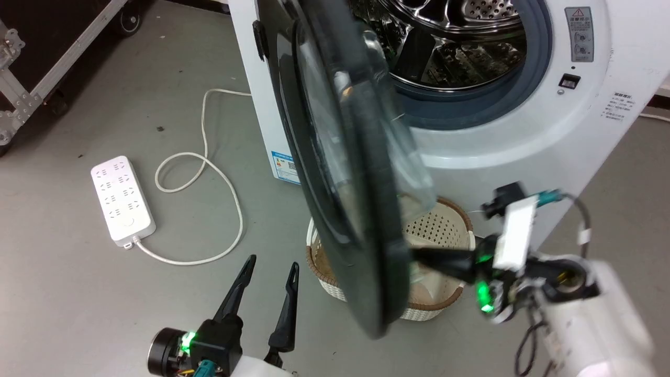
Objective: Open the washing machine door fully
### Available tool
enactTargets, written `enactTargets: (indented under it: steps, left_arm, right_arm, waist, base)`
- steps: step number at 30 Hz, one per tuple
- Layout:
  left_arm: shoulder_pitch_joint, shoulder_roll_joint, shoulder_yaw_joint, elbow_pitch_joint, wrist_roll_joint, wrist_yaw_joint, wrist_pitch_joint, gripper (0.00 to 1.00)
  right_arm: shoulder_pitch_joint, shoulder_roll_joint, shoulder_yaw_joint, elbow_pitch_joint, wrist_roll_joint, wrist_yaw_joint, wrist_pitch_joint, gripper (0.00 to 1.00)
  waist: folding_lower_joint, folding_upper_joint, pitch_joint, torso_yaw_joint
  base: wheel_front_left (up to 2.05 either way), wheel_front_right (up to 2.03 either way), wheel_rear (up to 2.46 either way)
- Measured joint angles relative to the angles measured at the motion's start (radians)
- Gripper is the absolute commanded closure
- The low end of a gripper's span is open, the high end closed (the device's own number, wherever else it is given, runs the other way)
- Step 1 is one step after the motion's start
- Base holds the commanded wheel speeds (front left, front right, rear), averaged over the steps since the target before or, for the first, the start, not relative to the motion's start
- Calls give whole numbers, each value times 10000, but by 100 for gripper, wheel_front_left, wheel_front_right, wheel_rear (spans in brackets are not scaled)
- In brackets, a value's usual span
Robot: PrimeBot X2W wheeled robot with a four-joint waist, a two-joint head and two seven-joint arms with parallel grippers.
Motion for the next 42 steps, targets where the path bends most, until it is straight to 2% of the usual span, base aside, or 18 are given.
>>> enactTargets:
  steps: [3,4,5,11,16,21,23,26,28,32,38,42]
  left_arm:
    - [100,-2,58,46,-4,-56,0,0]
    - [128,-2,84,56,-12,-58,0,0]
    - [139,-2,121,65,-13,-58,0,0]
    - [139,-6,499,-23,-196,-54,0,0]
    - [139,-6,848,-100,-307,-100,0,0]
    - [139,-6,1200,-142,-364,-180,0,0]
    - [142,2,1285,-161,-364,-236,0,0]
    - [198,10,1406,-176,-364,-265,0,0]
    - [332,13,1455,-151,-408,-314,0,0]
    - [528,10,1570,-79,-433,-353,0,0]
    - [756,4,1569,153,-433,-364,0,0]
    - [772,2,1557,203,-431,-364,0,0]
  right_arm:
    - [493,36,941,-625,251,0,-763,100]
    - [599,52,1087,-788,226,0,-1099,77]
    - [671,54,1164,-918,222,0,-1383,0]
    - [1062,-25,616,-1933,-462,0,-2848,0]
    - [1708,-671,-36,-3962,-2102,0,-5062,0]
    - [2708,-1967,161,-5894,-5273,0,-8537,0]
    - [3206,-2397,284,-6188,-6661,2,-9973,0]
    - [4011,-2708,454,-6264,-8579,2,-11471,0]
    - [4483,-2637,309,-6226,-9634,2,-12230,0]
    - [5343,-1887,-313,-6280,-11122,2,-13202,0]
    - [6407,-773,-591,-6550,-12366,2,-13540,0]
    - [6853,-337,-477,-6397,-12920,2,-13593,0]
  waist:
    - [1,0,-14,-54]
    - [0,0,-22,-85]
    - [1,0,-40,-121]
    - [1,0,-238,-416]
    - [1,1,-435,-768]
    - [0,0,-608,-1115]
    - [0,0,-670,-1258]
    - [0,0,-749,-1486]
    - [0,1,-802,-1634]
    - [0,1,-909,-1868]
    - [1,1,-1028,-2067]
    - [0,0,-1063,-2113]
  base:
    - [0,0,0]
    - [0,0,0]
    - [0,0,0]
    - [0,0,0]
    - [0,0,0]
    - [0,0,0]
    - [0,0,0]
    - [0,0,0]
    - [0,0,0]
    - [0,0,0]
    - [0,0,0]
    - [0,0,0]
